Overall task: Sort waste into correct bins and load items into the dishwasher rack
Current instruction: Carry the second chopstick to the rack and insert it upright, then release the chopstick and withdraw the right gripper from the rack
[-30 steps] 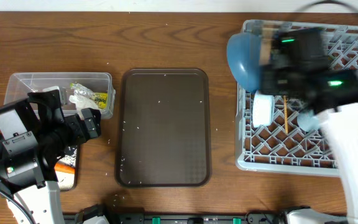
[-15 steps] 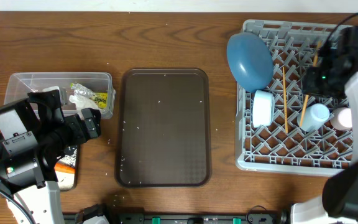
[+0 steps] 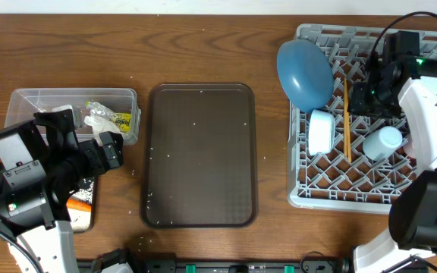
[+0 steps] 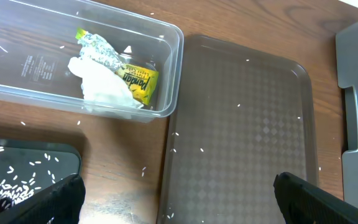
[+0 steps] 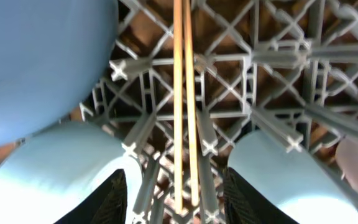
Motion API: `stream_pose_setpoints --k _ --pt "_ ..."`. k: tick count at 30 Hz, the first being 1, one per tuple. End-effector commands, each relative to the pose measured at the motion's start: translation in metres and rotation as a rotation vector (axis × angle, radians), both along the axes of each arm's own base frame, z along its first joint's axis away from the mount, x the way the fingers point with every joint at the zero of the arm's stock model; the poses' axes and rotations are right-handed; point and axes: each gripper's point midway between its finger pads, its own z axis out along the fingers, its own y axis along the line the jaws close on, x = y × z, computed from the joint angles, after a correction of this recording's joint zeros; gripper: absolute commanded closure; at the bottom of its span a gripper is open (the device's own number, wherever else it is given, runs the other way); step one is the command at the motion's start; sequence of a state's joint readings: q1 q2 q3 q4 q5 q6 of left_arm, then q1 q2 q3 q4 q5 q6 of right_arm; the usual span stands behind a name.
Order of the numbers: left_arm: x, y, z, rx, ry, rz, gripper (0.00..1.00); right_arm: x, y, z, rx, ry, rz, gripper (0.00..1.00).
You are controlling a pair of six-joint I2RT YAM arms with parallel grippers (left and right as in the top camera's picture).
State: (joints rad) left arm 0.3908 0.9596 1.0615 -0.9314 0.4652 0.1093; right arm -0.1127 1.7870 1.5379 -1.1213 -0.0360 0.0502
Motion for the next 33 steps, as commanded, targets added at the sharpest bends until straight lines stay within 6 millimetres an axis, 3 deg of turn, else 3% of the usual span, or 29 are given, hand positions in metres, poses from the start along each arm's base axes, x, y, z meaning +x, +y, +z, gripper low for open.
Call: stream_pose_setpoints --k 1,3,4,6,8,9,10,11,16,19,23,33 --pt "0.002 -0.002 0.009 0.011 -0.026 -0.020 0.02 0.001 0.021 0.053 0.066 -0.134 0.029 0.55" --pt "0.002 -0.002 0.009 0.011 -0.026 -0.020 0.02 -0.007 0.050 0.089 0.150 -0.238 0.134 0.54" --pt "0.002 -0.002 0.009 0.011 -0.026 -0.020 0.02 -0.009 0.056 0.096 0.164 -0.260 0.157 0.53" --pt "0.002 -0.002 0.009 0.011 -0.026 -0.020 0.02 -0.020 0.082 0.128 0.226 -0.356 0.258 0.51" --pt "0.002 -0.002 0.009 0.011 -0.026 -0.020 0.02 -0.032 0.103 0.155 0.265 -0.437 0.326 0.43" --pt "0.002 -0.002 0.009 0.011 -0.026 -0.020 0.02 -0.038 0.110 0.166 0.271 -0.471 0.352 0.37" --pt "0.002 -0.002 0.009 0.011 -0.026 -0.020 0.02 -0.046 0.118 0.178 0.271 -0.506 0.379 0.14" --pt "0.002 -0.002 0.009 0.011 -0.026 -0.020 0.02 -0.053 0.124 0.187 0.268 -0.536 0.403 0.01" --pt "0.002 -0.002 0.009 0.011 -0.026 -0.020 0.02 -0.091 0.144 0.215 0.311 -0.596 0.458 0.01" --pt "0.002 -0.002 0.009 0.011 -0.027 -0.020 0.02 -0.105 0.147 0.226 0.312 -0.630 0.479 0.01" --pt "0.002 -0.002 0.009 0.011 -0.026 -0.020 0.02 -0.123 0.137 0.225 0.261 -0.620 0.486 0.01" --pt "0.002 -0.002 0.009 0.011 -0.026 -0.020 0.02 -0.124 0.102 0.233 -0.008 -0.729 0.522 0.01"
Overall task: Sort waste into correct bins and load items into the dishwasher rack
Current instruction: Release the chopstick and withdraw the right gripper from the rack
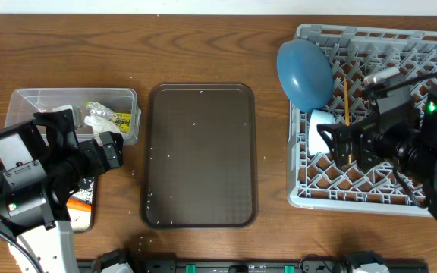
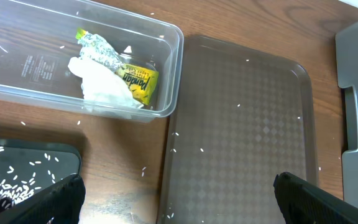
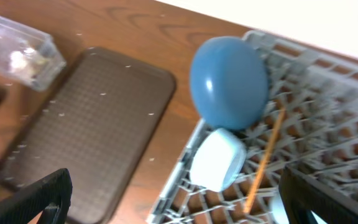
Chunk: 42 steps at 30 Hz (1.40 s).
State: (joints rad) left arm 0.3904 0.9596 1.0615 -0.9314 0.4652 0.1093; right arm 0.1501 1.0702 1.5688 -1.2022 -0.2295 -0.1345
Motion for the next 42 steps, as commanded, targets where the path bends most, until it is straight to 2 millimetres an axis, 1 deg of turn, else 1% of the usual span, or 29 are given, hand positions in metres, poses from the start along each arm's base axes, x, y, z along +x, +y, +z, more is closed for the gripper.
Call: stream_pose_setpoints --k 1,5,7,10,13,16,20,23,26,33,40,42 --pt "0.002 -0.002 0.009 0.011 -0.026 -0.020 0.02 -0.002 -0.014 0.007 -0.078 -0.102 -0.031 0.01" --pt "0.002 -0.002 0.009 0.011 -0.026 -0.020 0.02 0.005 -0.016 0.019 -0.080 -0.320 -0.030 0.01" --pt "0.002 -0.002 0.009 0.011 -0.026 -0.020 0.02 0.006 -0.016 0.016 -0.081 -0.392 -0.028 0.01" --pt "0.002 -0.002 0.009 0.011 -0.026 -0.019 0.02 0.005 -0.017 -0.003 -0.071 -0.470 -0.034 0.01" --pt "0.002 -0.002 0.009 0.011 -0.026 -0.020 0.02 -0.004 -0.011 -0.034 -0.048 -0.500 -0.001 0.01" --pt "0.002 -0.002 0.009 0.011 -0.026 -0.020 0.02 -0.015 -0.009 -0.057 -0.032 -0.540 0.018 0.01" --pt "0.002 -0.002 0.009 0.011 -0.026 -0.020 0.02 -0.025 -0.010 -0.083 -0.025 -0.600 0.015 0.01" --pt "0.002 -0.002 0.009 0.011 -0.026 -0.020 0.02 -0.028 -0.012 -0.099 -0.020 -0.660 0.005 0.01" --pt "0.002 -0.002 0.009 0.011 -0.026 -0.020 0.02 -0.030 -0.013 -0.119 -0.010 -0.690 -0.002 0.01" --pt "0.002 -0.002 0.009 0.011 -0.026 -0.020 0.02 -0.028 -0.011 -0.146 0.019 -0.765 -0.001 0.01" --pt "0.002 -0.002 0.009 0.011 -0.026 -0.020 0.02 -0.019 -0.010 -0.174 0.069 -0.750 -0.019 0.01" --pt "0.002 -0.002 0.009 0.011 -0.026 -0.020 0.02 -0.019 -0.010 -0.176 0.068 -0.741 -0.019 0.01"
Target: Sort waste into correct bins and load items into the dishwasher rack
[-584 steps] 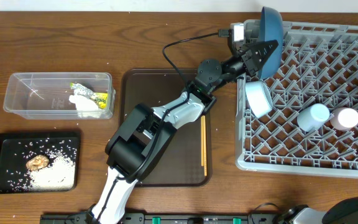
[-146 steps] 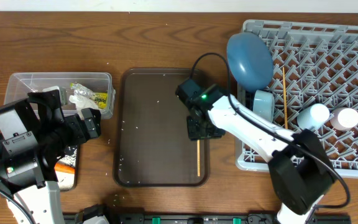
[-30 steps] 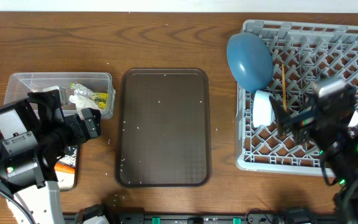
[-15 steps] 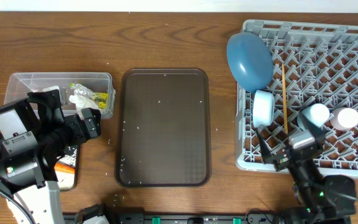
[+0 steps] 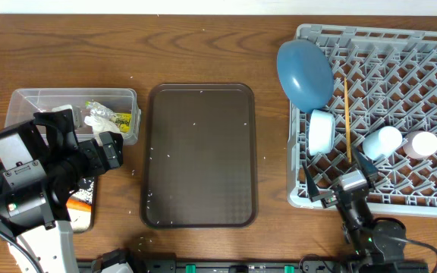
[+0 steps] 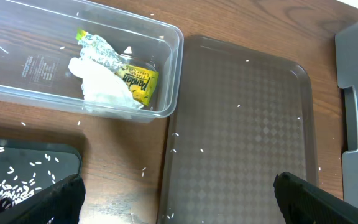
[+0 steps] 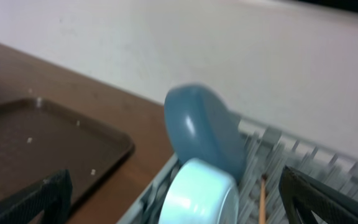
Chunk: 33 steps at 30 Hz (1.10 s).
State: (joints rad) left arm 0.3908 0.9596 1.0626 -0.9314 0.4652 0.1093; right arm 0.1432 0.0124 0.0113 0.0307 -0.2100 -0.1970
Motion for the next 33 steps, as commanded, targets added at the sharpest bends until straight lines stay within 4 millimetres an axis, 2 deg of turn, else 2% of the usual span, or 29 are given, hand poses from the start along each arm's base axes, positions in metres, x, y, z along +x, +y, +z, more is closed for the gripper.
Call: stream_pose_setpoints --k 1,6,9,27,33 --pt "0.002 -0.002 0.009 0.010 -0.025 -0.020 0.02 0.000 -0.002 -0.002 0.026 0.010 -0.005 0.01" --pt "0.002 -0.002 0.009 0.011 -0.025 -0.020 0.02 0.000 -0.002 -0.010 0.021 0.044 -0.005 0.01" --pt "0.002 -0.002 0.009 0.011 -0.025 -0.020 0.02 0.000 -0.002 -0.023 0.014 0.097 -0.005 0.01" --pt "0.002 -0.002 0.009 0.010 -0.025 -0.022 0.02 0.000 -0.002 -0.023 0.014 0.097 -0.006 0.01" --pt "0.002 -0.014 0.009 0.010 -0.025 -0.064 0.02 0.000 -0.002 -0.023 0.014 0.097 -0.006 0.01"
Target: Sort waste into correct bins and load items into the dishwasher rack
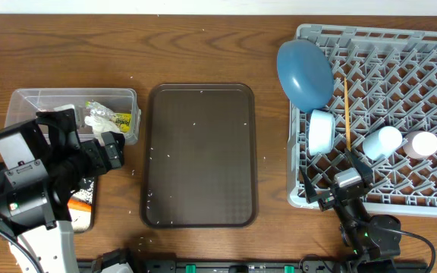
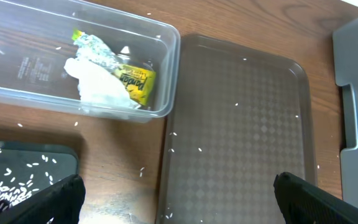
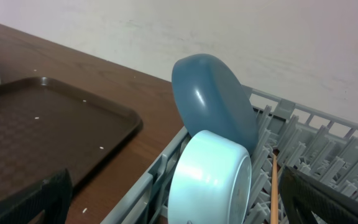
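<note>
The brown tray (image 1: 199, 155) lies bare but for rice grains. A clear bin (image 1: 21, 95) at the left holds crumpled wrappers (image 2: 114, 78). The grey dishwasher rack (image 1: 370, 34) at the right carries a blue bowl (image 1: 304, 72), a light blue bowl (image 1: 321, 130), chopsticks (image 1: 347, 117) and two cups (image 1: 381, 142). My left gripper (image 2: 179, 205) hangs open above the gap between bin and tray, holding nothing. Low at the rack's front left corner, my right gripper (image 3: 176, 205) is open and empty, facing the light blue bowl (image 3: 210, 177).
A black bin (image 1: 82, 205) with rice and an orange scrap sits at the front left, partly under my left arm. Loose rice grains dot the wooden table around the tray. A white wall stands behind the rack in the right wrist view.
My right gripper has shifted slightly toward the rack's front corner, and its view is now sharp. The left wrist view has shifted a little. Nothing was taken or let go.
My right gripper first hung open just above the chopsticks in the rack. Then it was higher, over the rack's front part. After that it sat low at the table's front edge by the rack, where it still is. The left arm has barely moved.
</note>
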Motion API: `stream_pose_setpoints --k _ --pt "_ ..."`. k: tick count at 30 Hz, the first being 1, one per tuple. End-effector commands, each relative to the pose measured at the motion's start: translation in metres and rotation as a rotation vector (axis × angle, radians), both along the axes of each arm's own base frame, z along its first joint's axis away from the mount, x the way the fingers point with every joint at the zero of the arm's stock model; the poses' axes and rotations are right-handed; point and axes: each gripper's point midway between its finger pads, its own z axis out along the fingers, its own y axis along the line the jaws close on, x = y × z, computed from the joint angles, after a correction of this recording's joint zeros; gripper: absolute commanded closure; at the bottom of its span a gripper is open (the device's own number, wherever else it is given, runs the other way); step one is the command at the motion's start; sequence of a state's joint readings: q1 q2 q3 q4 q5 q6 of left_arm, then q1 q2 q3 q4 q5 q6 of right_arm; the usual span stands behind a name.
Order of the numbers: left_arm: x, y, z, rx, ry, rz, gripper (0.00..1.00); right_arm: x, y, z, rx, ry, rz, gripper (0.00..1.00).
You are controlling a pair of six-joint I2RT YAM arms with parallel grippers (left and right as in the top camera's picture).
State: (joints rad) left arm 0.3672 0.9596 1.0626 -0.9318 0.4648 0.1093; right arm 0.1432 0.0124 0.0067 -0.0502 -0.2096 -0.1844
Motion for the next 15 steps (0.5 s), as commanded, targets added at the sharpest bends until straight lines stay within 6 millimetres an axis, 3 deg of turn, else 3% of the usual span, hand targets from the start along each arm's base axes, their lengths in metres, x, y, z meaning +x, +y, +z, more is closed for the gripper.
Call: stream_pose_setpoints --k 1,5,10,15 --pt "0.000 -0.011 0.008 0.009 -0.017 -0.051 0.02 0.000 -0.002 -0.001 0.014 0.008 -0.006 0.01" --pt "0.002 -0.025 0.009 0.057 -0.054 -0.116 0.02 0.000 -0.002 -0.001 0.014 0.008 -0.006 0.01" --pt "0.026 -0.063 0.031 0.232 -0.344 -0.368 0.02 0.000 -0.002 -0.001 0.014 0.008 -0.006 0.01" --pt "0.023 -0.078 0.032 0.325 -0.530 -0.389 0.02 0.000 -0.002 -0.001 0.014 0.008 -0.006 0.01"
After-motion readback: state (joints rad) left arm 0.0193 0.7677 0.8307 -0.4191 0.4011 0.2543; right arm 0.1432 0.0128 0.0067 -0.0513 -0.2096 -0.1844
